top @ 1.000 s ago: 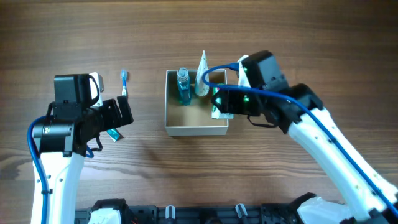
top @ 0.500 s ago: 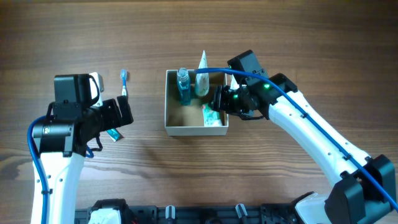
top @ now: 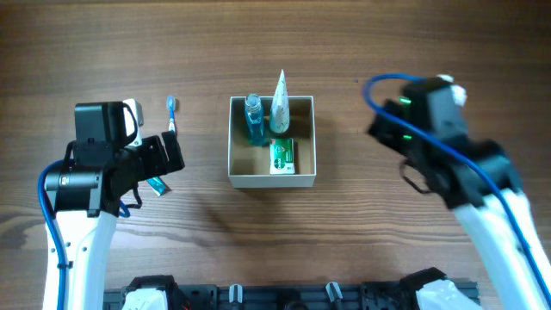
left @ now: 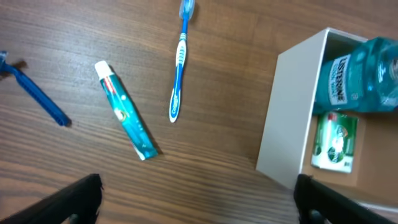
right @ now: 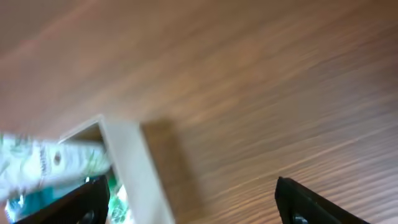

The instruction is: Pack container

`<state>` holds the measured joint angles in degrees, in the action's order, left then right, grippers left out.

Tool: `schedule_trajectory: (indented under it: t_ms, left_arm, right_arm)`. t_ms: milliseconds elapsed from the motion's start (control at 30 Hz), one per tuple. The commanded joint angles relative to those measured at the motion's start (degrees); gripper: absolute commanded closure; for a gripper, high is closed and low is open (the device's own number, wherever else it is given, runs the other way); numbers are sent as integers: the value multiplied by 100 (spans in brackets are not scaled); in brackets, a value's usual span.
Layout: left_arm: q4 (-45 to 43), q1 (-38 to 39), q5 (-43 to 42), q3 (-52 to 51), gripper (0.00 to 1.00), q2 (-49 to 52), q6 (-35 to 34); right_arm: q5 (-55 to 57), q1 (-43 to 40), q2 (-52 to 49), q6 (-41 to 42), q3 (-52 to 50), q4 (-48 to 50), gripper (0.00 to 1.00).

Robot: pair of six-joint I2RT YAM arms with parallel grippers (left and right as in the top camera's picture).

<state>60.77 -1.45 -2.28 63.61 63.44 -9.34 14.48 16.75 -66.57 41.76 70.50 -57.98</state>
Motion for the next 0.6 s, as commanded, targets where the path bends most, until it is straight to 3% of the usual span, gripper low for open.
schedule_trajectory:
  t_ms: [0, 200, 333, 567]
  left_arm:
    - [-258, 39, -280, 319, 14, 87, -219]
    - [-227, 39, -254, 2120, 5, 2398, -306]
    - [-225, 37, -216, 2149, 1, 4039, -310]
    - [-400, 39, -129, 2146, 1, 5191, -310]
  right_arm:
    - [601, -393, 17, -437, 52, -472, 12]
    - [192, -446, -304, -723, -90, -765, 11]
    - [127, -446, -297, -721, -90, -765, 10]
    - [-597, -446, -378, -730, -105, -719, 11]
